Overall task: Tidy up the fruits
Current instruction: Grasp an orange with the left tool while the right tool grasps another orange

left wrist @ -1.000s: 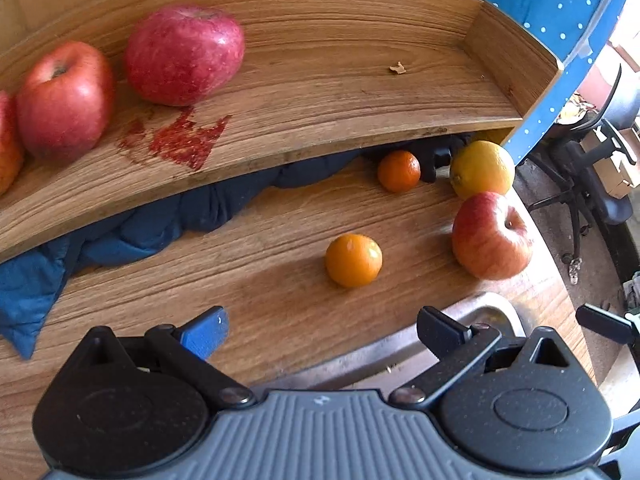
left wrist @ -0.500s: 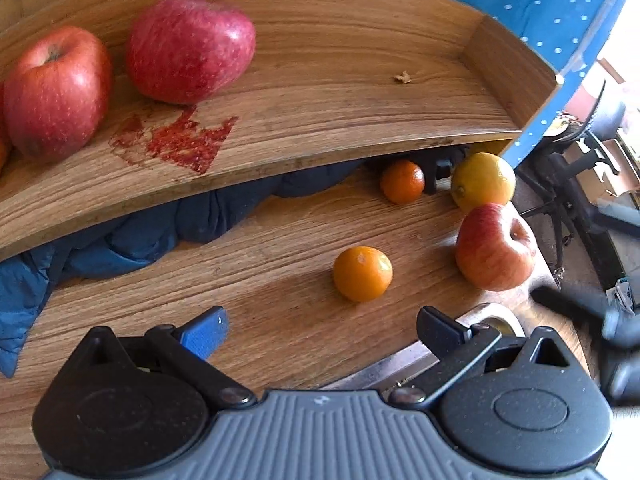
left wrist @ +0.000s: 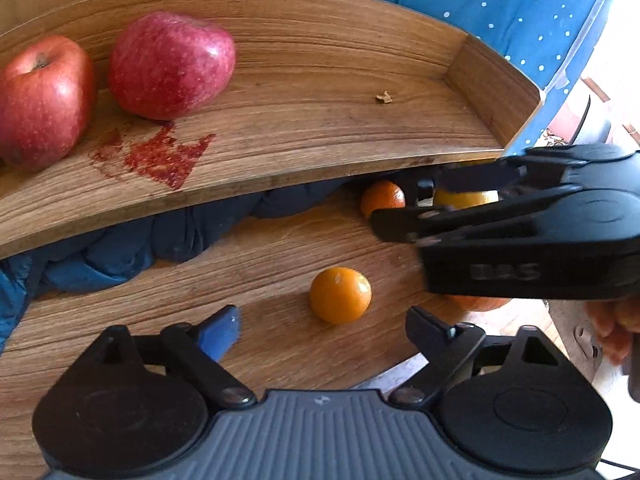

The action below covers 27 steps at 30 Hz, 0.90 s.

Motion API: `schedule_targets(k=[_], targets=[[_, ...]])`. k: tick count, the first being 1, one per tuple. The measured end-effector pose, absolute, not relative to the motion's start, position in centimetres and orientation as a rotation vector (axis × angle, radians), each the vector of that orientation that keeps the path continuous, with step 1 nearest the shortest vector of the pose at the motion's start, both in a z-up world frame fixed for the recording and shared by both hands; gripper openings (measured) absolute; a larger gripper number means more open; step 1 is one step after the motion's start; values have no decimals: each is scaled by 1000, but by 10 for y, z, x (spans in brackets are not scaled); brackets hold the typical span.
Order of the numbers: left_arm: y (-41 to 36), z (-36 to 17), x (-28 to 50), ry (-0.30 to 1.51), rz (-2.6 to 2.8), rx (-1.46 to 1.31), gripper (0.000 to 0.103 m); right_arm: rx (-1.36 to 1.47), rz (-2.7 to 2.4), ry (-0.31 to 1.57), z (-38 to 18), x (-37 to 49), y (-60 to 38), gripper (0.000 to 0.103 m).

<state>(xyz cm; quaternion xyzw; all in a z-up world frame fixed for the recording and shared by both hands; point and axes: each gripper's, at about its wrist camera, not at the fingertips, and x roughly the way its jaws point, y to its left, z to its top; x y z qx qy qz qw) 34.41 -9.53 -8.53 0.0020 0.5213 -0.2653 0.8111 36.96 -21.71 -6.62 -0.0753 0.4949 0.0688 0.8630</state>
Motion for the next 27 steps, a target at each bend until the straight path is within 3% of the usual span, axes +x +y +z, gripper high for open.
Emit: schedule_targets(k=[2, 10, 17, 22, 27], targets=[[-97, -85, 343, 1101, -573, 1, 87, -172, 129, 1050, -72, 373, -214, 62], [-104, -91, 348, 1111, -582, -40, 68, -234, 104, 1075, -88, 384, -208, 54], [-108, -93, 349, 1095, -569, -50, 62, -232, 81, 1083, -97, 384, -205, 44], [-112, -94, 351, 1088, -562, -47, 48, -225, 59, 1081, -102, 383, -209, 35], [-116, -94, 355, 1100, -559, -54, 38, -223, 63, 1082, -103, 383, -207, 35]])
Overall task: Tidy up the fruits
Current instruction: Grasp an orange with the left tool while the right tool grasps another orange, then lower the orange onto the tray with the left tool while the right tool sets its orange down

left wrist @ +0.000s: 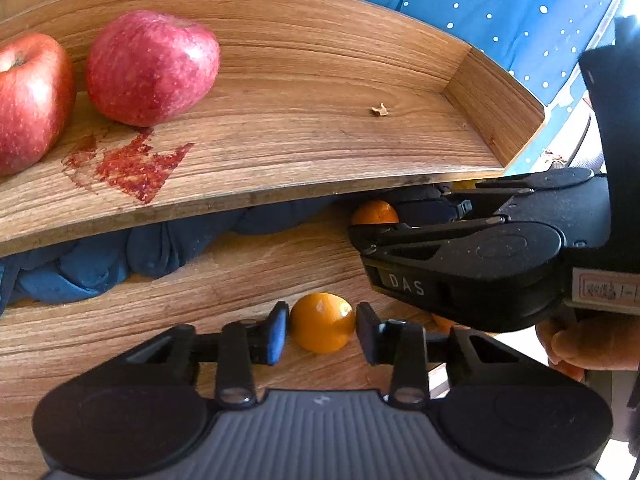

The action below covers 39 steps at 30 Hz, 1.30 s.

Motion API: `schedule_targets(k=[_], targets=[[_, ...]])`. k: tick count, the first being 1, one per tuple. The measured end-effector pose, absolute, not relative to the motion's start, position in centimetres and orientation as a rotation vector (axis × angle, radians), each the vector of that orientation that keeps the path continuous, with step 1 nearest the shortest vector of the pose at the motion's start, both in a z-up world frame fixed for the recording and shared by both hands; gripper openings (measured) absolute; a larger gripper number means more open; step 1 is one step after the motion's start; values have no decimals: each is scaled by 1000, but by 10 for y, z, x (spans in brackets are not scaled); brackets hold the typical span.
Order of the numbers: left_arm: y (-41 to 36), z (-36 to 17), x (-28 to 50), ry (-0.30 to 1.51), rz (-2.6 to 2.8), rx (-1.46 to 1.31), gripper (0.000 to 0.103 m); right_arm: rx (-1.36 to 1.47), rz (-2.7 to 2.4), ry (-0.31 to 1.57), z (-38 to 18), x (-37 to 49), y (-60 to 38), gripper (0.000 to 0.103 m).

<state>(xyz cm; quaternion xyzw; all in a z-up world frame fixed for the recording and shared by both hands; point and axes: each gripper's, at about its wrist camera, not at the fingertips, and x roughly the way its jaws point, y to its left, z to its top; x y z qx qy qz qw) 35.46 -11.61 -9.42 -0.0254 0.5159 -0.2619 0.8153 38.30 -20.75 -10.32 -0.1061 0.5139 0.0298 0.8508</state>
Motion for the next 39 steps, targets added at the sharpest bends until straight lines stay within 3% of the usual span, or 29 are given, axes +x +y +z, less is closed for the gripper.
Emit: schedule_targets(k=[26, 39], targets=[[-85, -65, 308, 1123, -590, -63, 38, -67, 37, 993, -45, 295, -210, 35], [-83, -69, 285, 1200, -625, -4, 38, -36, -6, 1086, -65, 233, -206, 35]])
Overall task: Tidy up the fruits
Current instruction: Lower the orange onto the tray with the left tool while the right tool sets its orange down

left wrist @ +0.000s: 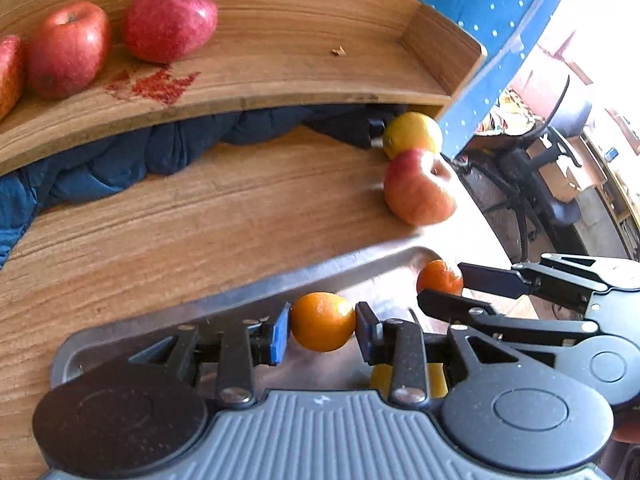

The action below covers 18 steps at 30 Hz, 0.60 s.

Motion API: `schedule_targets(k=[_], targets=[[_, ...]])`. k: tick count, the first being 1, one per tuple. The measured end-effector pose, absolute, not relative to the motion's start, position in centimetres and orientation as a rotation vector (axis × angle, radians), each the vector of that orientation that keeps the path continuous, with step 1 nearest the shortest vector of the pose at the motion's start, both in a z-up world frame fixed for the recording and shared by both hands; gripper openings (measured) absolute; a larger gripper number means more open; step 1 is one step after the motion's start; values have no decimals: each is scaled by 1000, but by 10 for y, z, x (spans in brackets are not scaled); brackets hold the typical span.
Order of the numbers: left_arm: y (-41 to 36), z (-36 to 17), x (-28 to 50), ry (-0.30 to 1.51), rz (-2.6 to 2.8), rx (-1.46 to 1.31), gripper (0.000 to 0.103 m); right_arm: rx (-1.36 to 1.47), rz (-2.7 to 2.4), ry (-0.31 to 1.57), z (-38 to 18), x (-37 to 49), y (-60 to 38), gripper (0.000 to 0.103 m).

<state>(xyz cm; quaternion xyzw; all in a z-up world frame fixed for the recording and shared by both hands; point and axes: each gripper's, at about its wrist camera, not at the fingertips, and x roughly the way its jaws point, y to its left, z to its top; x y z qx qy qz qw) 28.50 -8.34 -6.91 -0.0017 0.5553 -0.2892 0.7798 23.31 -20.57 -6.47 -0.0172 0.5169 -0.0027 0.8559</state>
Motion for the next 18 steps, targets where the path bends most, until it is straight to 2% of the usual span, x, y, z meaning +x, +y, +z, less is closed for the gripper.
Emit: schedule_targets(k=[14, 18], targets=[[-89, -78, 271, 1258, -584, 1, 38, 43, -13, 1122, -78, 219, -216, 36], [-85, -73, 269, 1239, -550, -11, 49, 60, -17, 1100, -75, 214, -223, 41]])
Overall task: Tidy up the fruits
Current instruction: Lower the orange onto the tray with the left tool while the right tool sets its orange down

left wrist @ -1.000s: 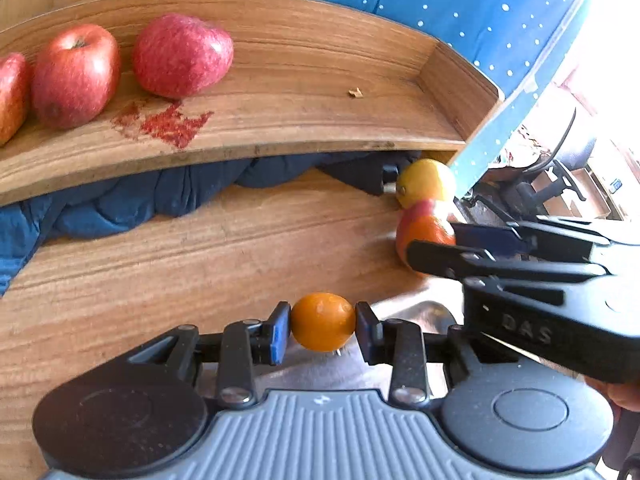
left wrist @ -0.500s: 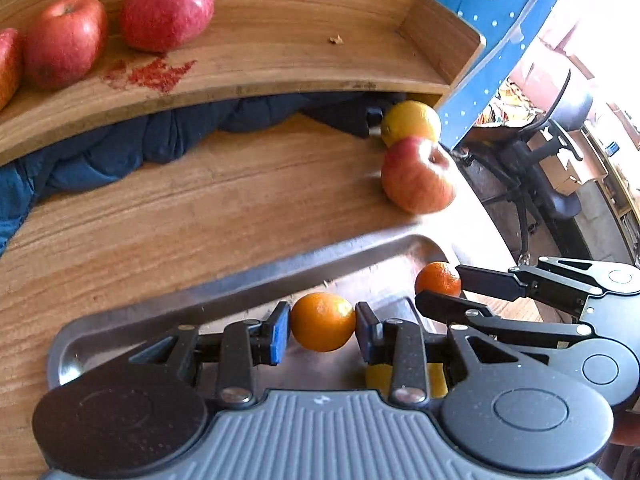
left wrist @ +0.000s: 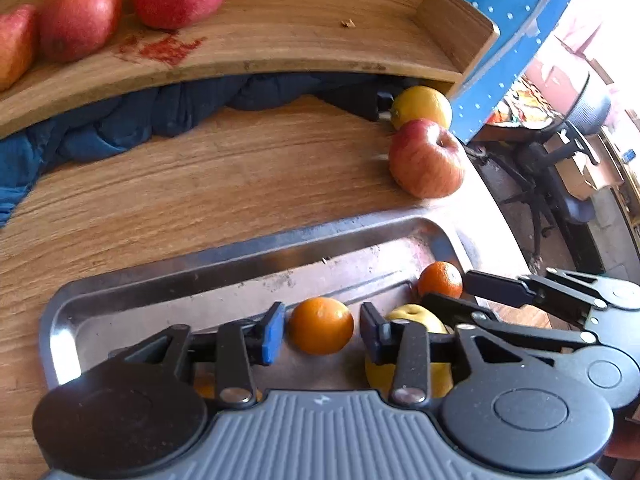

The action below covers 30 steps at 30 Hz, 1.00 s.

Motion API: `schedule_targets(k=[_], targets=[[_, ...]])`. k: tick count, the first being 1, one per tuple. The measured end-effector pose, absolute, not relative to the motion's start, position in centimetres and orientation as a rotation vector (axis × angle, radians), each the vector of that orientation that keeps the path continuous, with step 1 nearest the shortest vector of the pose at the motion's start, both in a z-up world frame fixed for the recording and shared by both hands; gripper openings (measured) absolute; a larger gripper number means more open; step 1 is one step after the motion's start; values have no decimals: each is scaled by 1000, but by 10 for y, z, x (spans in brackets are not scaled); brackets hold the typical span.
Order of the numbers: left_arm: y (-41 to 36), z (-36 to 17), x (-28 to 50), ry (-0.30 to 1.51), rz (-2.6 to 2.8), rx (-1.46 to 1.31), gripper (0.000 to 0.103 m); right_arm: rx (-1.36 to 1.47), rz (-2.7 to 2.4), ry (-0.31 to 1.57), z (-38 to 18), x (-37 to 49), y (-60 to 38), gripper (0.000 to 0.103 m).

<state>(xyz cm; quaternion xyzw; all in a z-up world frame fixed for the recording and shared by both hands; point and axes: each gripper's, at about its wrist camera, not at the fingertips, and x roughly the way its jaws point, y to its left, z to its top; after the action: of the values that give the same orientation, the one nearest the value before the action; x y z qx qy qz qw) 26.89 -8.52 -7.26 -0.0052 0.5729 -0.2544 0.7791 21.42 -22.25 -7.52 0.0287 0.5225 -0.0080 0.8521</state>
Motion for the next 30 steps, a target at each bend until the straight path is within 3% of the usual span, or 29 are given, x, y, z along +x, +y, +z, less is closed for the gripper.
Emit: schedule_targets(k=[3, 10, 16, 22, 30], targets=[[-81, -63, 266, 1207, -515, -14, 56, 67, -13, 1072, -68, 205, -227, 49], [-69, -38, 239, 1137, -412, -46, 85, 77, 4, 992, -42, 176, -238, 72], [-58, -23, 207, 1093, -331, -54, 99, 94, 31, 923, -22, 148, -243, 88], [-39, -8, 171, 1033, -257, -102, 102, 103, 70, 853, -7, 121, -238, 101], [-20, -6, 123, 1035, -188, -108, 102, 91, 112, 811, 0, 84, -229, 102]])
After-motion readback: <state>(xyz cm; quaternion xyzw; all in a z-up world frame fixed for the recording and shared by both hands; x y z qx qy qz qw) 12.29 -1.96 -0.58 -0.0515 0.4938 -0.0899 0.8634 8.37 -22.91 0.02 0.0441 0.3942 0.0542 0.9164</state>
